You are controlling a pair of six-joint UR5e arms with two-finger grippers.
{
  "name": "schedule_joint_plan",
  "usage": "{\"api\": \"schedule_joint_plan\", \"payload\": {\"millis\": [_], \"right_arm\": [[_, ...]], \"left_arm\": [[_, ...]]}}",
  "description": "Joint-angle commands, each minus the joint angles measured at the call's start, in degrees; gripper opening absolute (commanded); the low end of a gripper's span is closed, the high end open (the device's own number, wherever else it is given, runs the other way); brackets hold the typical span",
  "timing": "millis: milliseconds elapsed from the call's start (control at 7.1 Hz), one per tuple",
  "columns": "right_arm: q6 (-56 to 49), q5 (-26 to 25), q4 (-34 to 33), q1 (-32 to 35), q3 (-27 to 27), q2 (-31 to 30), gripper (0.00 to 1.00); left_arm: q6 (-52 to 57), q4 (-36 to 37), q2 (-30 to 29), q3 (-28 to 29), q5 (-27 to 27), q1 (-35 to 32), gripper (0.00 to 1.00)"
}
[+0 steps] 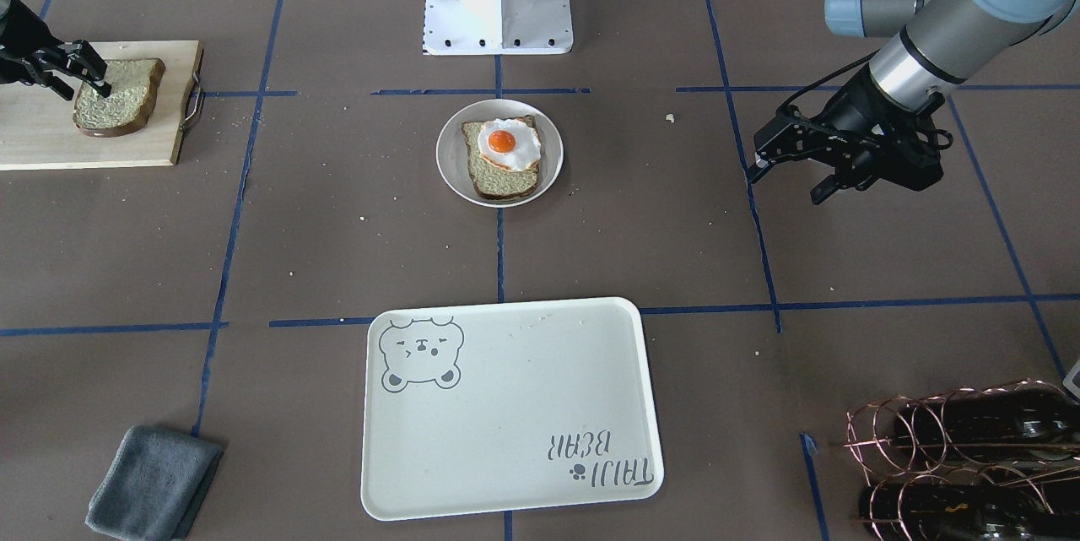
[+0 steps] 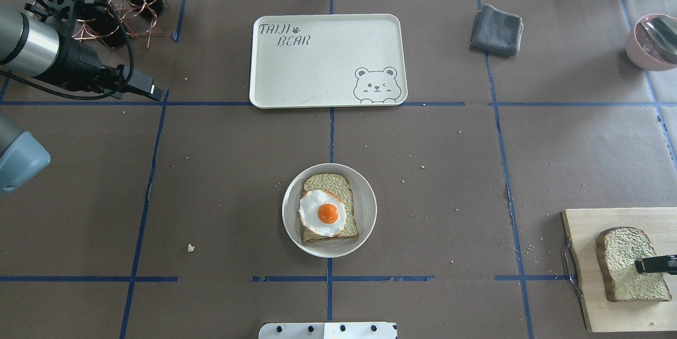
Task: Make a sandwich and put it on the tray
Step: 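Grasp the bread slice on the board with the right gripper and lift it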
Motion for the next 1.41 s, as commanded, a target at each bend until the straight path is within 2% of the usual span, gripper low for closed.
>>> {"api": "schedule_joint_plan", "payload": {"millis": [0,141,282,563,704,1268], "right_arm": [[0.0,0.0,0.0,0.1,0.1,-0.1,0.61],[0.0,0.0,0.1,0.1,0.2,-0.2,0.5],[0.0,0.0,0.1,0.2,0.4,-0.2,0.33],[0.0,0.1,0.1,0.3,0.9,-0.3,0.08],[0.0,0.2,0.1,0.4,1.7,-0.7,0.0],[0.1,0.5,0.5,0.8,5.2,-1.5,0.0]], "left_arm": [[-0.1,0.0,0.0,0.0,0.0,0.0,1.0],[-0.1,0.0,0.0,0.0,0.0,0.0,1.0],[-0.2,0.0,0.0,-0.1,0.0,0.0,1.0],[-0.2,0.0,0.0,-0.1,0.0,0.0,1.0],[-0.2,0.0,0.0,-0.1,0.0,0.0,1.0],[-0.2,0.0,0.0,0.0,0.0,0.0,1.0]]}}
